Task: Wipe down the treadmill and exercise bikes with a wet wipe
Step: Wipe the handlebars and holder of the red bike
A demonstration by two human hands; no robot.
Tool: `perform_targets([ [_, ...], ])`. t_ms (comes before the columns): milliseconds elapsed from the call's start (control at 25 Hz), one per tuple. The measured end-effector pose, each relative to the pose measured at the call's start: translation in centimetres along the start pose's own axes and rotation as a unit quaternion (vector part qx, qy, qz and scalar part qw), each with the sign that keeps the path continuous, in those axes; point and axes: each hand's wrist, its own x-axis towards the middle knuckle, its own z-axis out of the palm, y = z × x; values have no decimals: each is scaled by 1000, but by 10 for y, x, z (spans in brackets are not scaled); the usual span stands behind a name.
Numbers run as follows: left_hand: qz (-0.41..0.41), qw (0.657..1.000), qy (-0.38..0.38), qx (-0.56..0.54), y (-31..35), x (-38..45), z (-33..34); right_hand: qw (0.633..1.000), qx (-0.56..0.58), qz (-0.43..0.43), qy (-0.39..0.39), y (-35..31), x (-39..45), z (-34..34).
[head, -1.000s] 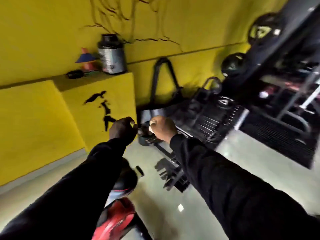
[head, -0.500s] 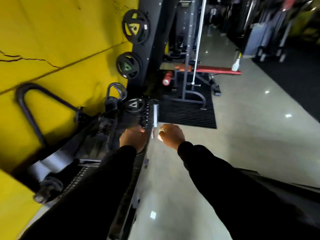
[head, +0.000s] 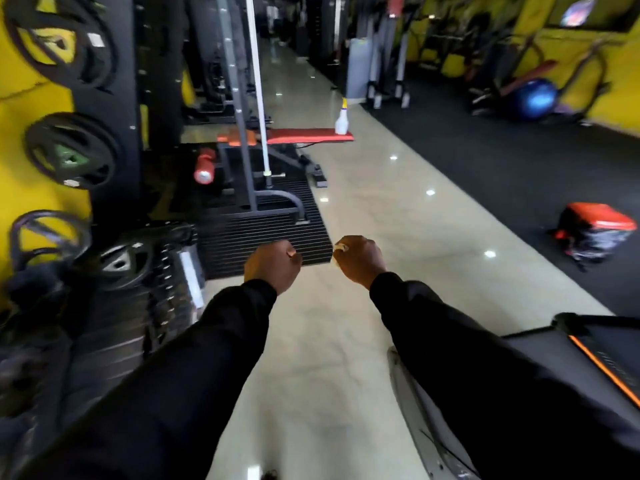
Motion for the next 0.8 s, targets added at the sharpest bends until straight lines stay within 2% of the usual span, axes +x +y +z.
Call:
perform_targets([
  [120,45,997,-38,-48,26,98,23,997,-18,72,14,25,69,-16],
  [320,142,983,-91,-70,113,225,79,975,35,202,86,82,150,-63],
  [560,237,956,-157,-74,239,339,197,942,57,283,171,222,255,-105],
  [680,266,943,-195,-42,318,394,252,927,69,324,177,303,316,-143],
  [800,295,936,-186,-42,395,452,294,914,74,344,202,367,370,-186],
])
